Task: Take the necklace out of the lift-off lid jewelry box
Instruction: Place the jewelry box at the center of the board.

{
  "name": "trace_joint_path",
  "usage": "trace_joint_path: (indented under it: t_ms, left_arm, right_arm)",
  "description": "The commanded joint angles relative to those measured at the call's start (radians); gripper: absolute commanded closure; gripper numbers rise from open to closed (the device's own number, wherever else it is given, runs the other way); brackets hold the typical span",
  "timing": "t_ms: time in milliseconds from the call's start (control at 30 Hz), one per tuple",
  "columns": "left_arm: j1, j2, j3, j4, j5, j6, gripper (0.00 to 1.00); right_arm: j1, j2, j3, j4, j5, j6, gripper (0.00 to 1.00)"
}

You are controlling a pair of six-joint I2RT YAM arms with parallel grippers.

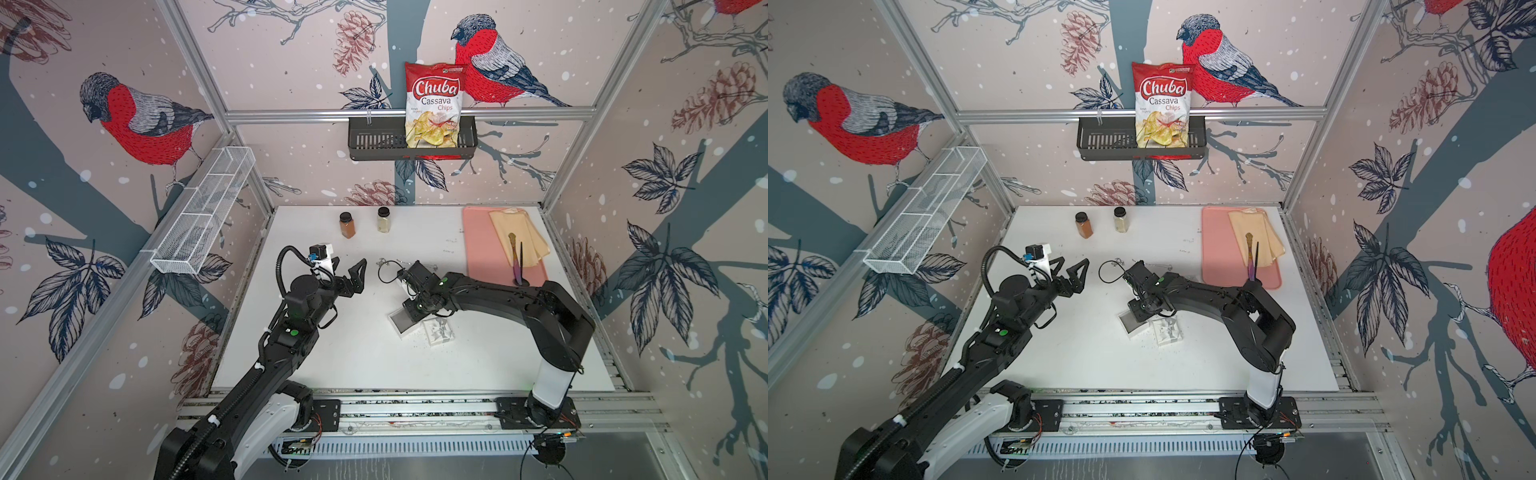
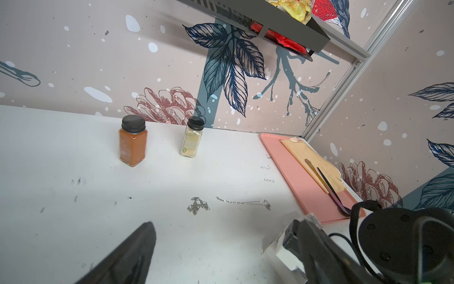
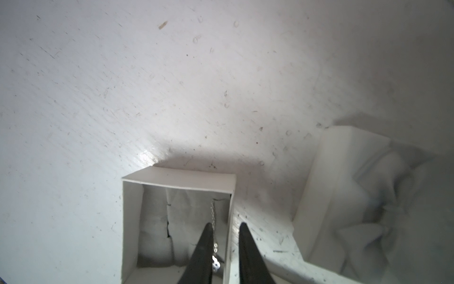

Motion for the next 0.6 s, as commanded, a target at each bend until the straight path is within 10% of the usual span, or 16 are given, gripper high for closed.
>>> trace_joint_path:
  t_ms: [0,567]
  left_arm:
    - [0.005,-0.007,-0.003,0.02,0.001,-0.016,0.06]
    - [0.013,-0.02,-0.02,0.029,0.021,-0.023,0.06]
  right_arm:
    - [0.001,-0.016,0.006,-0.02,0.017,-0.02,0.67]
    - [0.06,-0.002,-0.008,0.019,-0.047,-0.009,0.58]
